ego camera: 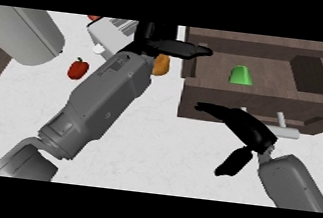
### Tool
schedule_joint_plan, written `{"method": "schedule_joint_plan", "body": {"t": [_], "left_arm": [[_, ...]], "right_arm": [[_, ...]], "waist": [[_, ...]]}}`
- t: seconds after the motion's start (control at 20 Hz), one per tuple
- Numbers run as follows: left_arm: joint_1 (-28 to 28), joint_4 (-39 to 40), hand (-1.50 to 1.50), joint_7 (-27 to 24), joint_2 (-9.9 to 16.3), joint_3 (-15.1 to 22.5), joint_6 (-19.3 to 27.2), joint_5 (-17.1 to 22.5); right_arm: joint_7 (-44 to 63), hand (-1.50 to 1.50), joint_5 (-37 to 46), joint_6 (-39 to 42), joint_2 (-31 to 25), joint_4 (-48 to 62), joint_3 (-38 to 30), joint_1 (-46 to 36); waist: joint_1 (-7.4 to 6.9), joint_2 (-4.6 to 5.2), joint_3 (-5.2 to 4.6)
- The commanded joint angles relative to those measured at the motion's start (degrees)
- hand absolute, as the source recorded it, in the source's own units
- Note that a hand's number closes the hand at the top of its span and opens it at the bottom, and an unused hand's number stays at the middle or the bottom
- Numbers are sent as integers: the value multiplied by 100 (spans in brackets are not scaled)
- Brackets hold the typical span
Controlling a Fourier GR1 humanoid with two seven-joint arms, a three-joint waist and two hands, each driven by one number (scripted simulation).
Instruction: Pick up the cup, place it into the drawer and close the drawer
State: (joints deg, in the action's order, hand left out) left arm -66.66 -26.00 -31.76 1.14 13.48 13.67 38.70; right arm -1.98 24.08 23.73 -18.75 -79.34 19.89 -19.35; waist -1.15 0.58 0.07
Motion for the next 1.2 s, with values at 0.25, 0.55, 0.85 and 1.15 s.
{"method": "schedule_joint_plan", "body": {"t": [0.25, 0.55, 0.85, 1.15], "left_arm": [[886, -653, -150, 53, 595, -1, -634, 16], [1384, -1110, -150, 155, 663, 121, -753, 4], [1509, -1510, -150, 374, 968, 35, -1006, 139], [1743, -1564, -150, 269, 899, 183, -1079, 35]], "right_arm": [[-1196, 150, 779, -1040, 480, 3237, -227, -1262], [-1903, 150, 449, -1386, 158, 4289, -1140, -2321], [-2056, 150, 199, -1534, -261, 5050, -1759, -3120], [-1869, 150, -40, -1374, -494, 5107, -2022, -3426]], "waist": [[-422, 38, 11], [-611, 74, 19], [-803, 110, 25], [-988, 215, 23]]}}
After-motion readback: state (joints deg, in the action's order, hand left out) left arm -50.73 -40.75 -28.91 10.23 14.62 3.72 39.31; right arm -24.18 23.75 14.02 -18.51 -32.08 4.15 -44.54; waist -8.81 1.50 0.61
